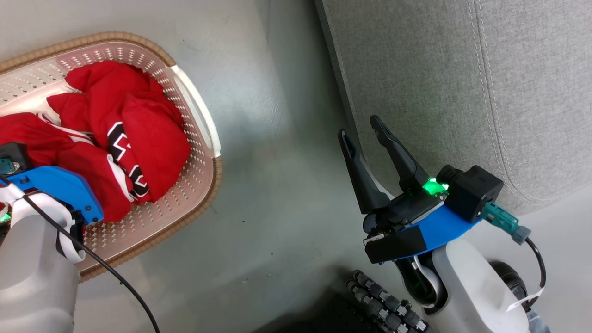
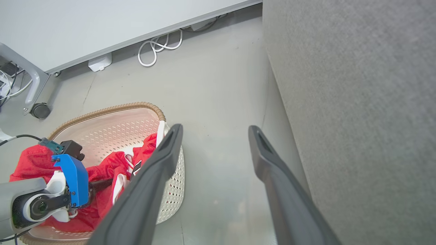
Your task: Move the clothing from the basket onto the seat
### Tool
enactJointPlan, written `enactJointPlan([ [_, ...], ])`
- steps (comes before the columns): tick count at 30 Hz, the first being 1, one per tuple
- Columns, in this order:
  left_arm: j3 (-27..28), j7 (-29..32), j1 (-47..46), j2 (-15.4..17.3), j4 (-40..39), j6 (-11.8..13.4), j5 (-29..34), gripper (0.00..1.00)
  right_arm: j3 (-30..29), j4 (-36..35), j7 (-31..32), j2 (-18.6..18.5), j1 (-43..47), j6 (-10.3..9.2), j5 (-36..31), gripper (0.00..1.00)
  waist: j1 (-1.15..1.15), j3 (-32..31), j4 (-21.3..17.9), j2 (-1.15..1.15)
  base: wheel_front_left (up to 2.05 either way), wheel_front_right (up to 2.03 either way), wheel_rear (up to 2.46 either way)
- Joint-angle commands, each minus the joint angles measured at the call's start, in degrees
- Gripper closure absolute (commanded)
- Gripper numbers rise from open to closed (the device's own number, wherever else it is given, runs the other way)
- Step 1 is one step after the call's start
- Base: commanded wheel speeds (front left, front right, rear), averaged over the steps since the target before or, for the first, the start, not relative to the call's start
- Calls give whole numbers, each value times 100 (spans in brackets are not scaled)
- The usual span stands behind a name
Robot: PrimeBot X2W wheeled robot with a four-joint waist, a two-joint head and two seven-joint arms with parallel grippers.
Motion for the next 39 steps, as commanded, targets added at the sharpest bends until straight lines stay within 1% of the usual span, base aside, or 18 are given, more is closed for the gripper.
enactJointPlan([
  [1, -28, -2, 22, 50, -41, -23, -33, 100, -3, 1, -20, -2, -95, 1, 30, 0, 0, -15, 6, 0, 0, 0, 0],
  [5, -46, -53, 42, 39, -79, -79, -43, 100, -18, 23, -21, -2, -114, 1, 6, 0, 0, -64, 28, 0, 0, 0, 0],
  [12, -172, -227, 151, -155, 3, -324, -102, 100, -167, 108, -21, -3, -109, 1, -194, 0, 0, -557, 195, 0, 0, 0, 0],
  [13, -172, -227, 151, -155, 3, -324, -102, 100, -167, 108, -21, -3, -109, 1, -194, 0, 0, -557, 195, 0, 0, 0, 0],
  [18, -373, -372, 98, -468, 154, -573, -69, 100, -301, 237, -21, -5, 14, 1, -380, 0, 0, -1143, 436, 0, 0, 0, 0],
  [26, -737, -705, 37, -954, 605, -1124, -32, 100, -569, 508, -20, -7, 261, 1, -798, 0, 0, -2364, 858, 0, 0, 0, 0],
  [28, -802, -834, 37, -1134, 701, -1230, -60, 100, -614, 584, -21, -9, 367, 1, -894, 0, 0, -2668, 965, 0, 0, 0, 0],
  [36, -1033, -1229, 213, -1526, 852, -1512, -209, 100, -675, 877, -21, -8, 735, 1, -1135, 0, 0, -3699, 1322, 0, 0, 0, 0],
  [39, -1161, -1331, 273, -1584, 807, -1568, -289, 100, -672, 954, -18, -9, 820, 1, -1213, 0, 0, -4006, 1431, 0, 0, 0, 0],
])
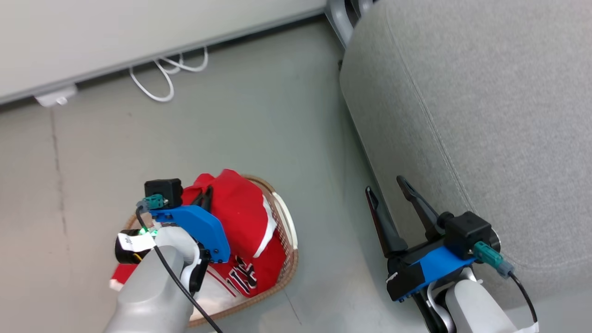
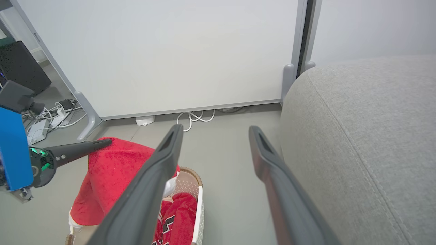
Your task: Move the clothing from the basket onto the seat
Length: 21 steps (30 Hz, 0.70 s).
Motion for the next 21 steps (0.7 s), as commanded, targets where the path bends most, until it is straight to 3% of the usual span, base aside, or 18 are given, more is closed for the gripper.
enactJointPlan([
  [1, -51, -55, 69, -6, -39, -25, -40, 100, -5, 26, -10, -15, 91, 2, -49, 0, 1, -485, 295, -1, 0, 0, 0],
  [11, -842, -71, 115, -62, -773, -76, -709, 100, -78, 43, 187, -15, 442, 2, -139, 0, 1, -1227, 580, -1, 0, 0, 0],
  [21, -1643, 25, -397, -61, -1466, -22, -1244, 100, -52, -109, 369, -16, 680, 2, -152, 0, 1, -1567, 678, -1, 0, 0, 0],
])
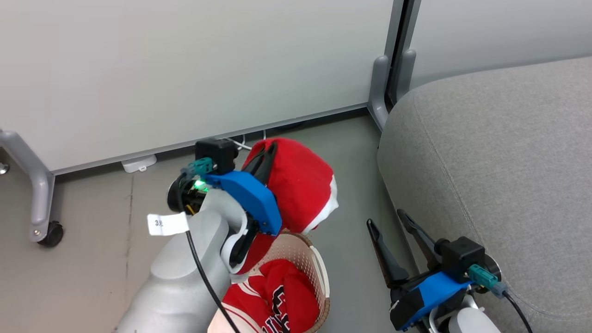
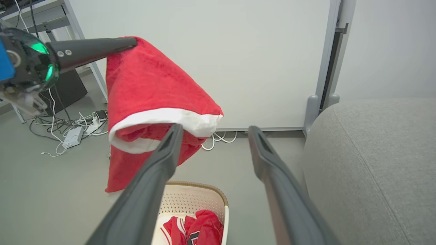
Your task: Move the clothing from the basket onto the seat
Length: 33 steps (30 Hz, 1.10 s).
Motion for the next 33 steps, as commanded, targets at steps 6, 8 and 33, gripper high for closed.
enactJointPlan([
  [6, -402, 50, -352, 3, -273, 167, -320, 100, 53, -113, 85, -16, 245, 1, -60, 0, 1, -122, 30, -1, 0, 0, 0],
  [8, -502, 31, -428, 3, -330, 213, -435, 100, 74, -146, 113, -15, 262, 1, -61, 0, 1, -139, 27, -1, 0, 0, 0],
  [33, -1290, -228, -736, 4, -132, 379, -1066, 100, 991, -59, 264, -14, -280, 1, 66, 0, 1, 5, -7, -1, 0, 0, 0],
])
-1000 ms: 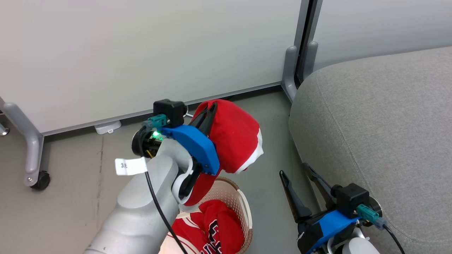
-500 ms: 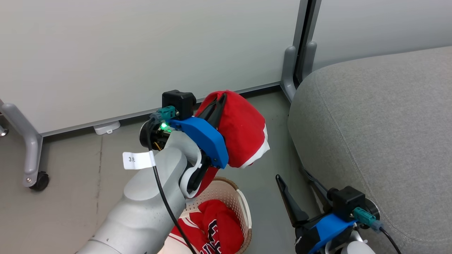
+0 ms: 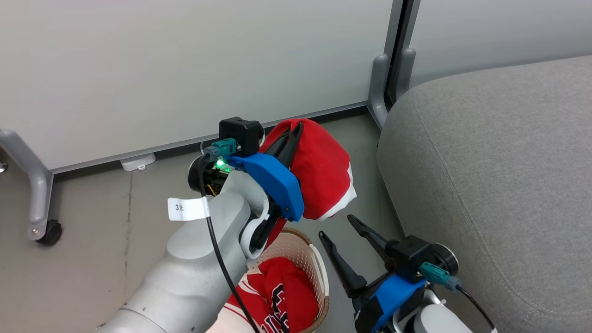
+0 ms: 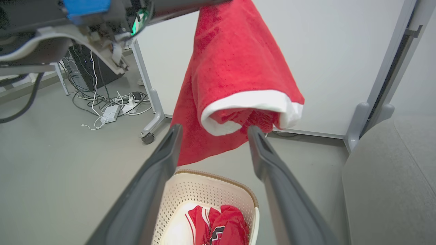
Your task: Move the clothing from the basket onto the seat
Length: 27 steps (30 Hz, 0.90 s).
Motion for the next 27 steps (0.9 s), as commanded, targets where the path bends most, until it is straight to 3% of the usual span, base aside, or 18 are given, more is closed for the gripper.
enactJointPlan([
  [1, -29, -26, -77, 5, 3, 20, -28, 100, 36, 40, -6, -14, -103, 1, 39, 0, 0, 8, 2, -1, 0, 0, 0],
  [22, -707, -177, -281, 6, -160, 96, -537, 100, 1146, 2068, -585, -12, -2055, 1, 1134, 0, 0, 81, 182, -1, 0, 0, 0],
  [23, -737, -180, -285, 4, -156, 103, -551, 100, 1160, 2118, -610, -14, -2084, 1, 1162, 5, 0, 72, 193, -1, 0, 0, 0],
  [24, -769, -193, -284, 4, -150, 104, -580, 100, 1174, 2161, -621, -13, -2110, 1, 1182, 61, 0, 62, 204, -1, 0, 0, 0],
  [25, -795, -200, -283, 5, -140, 107, -593, 100, 1184, 2197, -634, -14, -2132, 1, 1185, 90, 0, 54, 212, -1, 0, 0, 0],
  [26, -814, -213, -285, 4, -129, 115, -618, 100, 1192, 2239, -636, -14, -2150, 1, 1184, 100, 0, 44, 219, -1, 0, 0, 0],
  [27, -827, -213, -289, 5, -116, 118, -640, 100, 1199, 2272, -643, -13, -2159, 1, 1193, 100, 0, 35, 224, -1, 0, 0, 0],
])
